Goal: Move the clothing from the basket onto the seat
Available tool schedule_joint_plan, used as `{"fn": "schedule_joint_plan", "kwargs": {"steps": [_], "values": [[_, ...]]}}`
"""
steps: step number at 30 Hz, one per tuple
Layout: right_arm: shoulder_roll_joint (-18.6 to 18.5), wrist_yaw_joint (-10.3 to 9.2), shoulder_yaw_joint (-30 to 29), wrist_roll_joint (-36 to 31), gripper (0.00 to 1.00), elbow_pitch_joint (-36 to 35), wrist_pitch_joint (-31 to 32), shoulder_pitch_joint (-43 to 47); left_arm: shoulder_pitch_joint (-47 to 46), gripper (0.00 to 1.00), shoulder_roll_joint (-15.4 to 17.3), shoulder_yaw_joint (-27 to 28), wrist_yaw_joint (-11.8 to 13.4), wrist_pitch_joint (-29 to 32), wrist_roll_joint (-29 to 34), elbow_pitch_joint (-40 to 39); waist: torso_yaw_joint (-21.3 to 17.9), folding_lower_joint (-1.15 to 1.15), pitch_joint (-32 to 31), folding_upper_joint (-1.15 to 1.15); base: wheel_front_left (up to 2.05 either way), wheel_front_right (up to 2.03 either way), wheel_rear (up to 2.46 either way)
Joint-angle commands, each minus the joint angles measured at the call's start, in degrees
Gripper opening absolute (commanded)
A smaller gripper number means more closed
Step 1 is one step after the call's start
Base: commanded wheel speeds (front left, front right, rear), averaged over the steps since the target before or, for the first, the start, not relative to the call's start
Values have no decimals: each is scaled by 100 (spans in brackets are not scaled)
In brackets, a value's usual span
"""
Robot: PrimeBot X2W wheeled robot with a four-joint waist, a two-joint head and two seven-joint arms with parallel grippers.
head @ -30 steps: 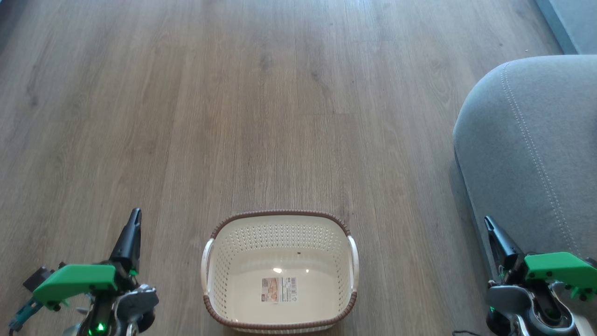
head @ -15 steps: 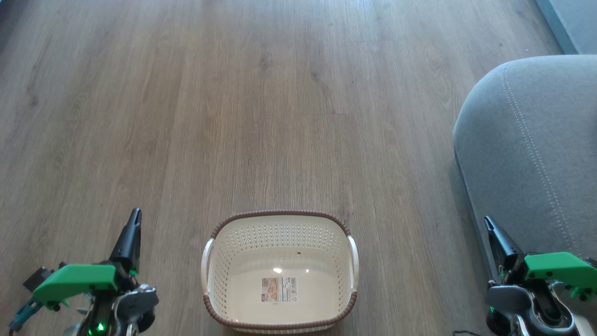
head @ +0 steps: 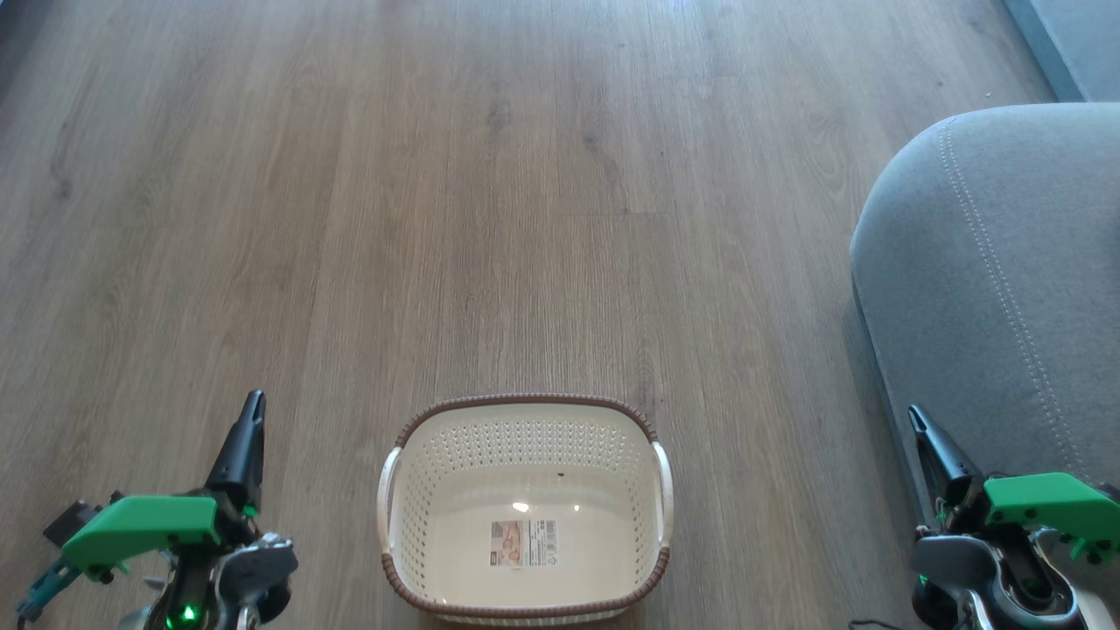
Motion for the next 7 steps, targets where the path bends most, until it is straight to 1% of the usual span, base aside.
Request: {"fn": "schedule_joint_plan", "kwargs": {"steps": [1, 7], "values": [[-40, 40, 94, 23, 0, -232, 43, -259, -323, 0, 34, 207, -39, 42, -30, -199, 0, 0, 0, 0, 0, 0, 0], [-39, 40, 93, 22, 0, -232, 44, -260, -323, 0, 34, 207, -39, 42, -30, -199, 0, 0, 0, 0, 0, 0, 0]]}}
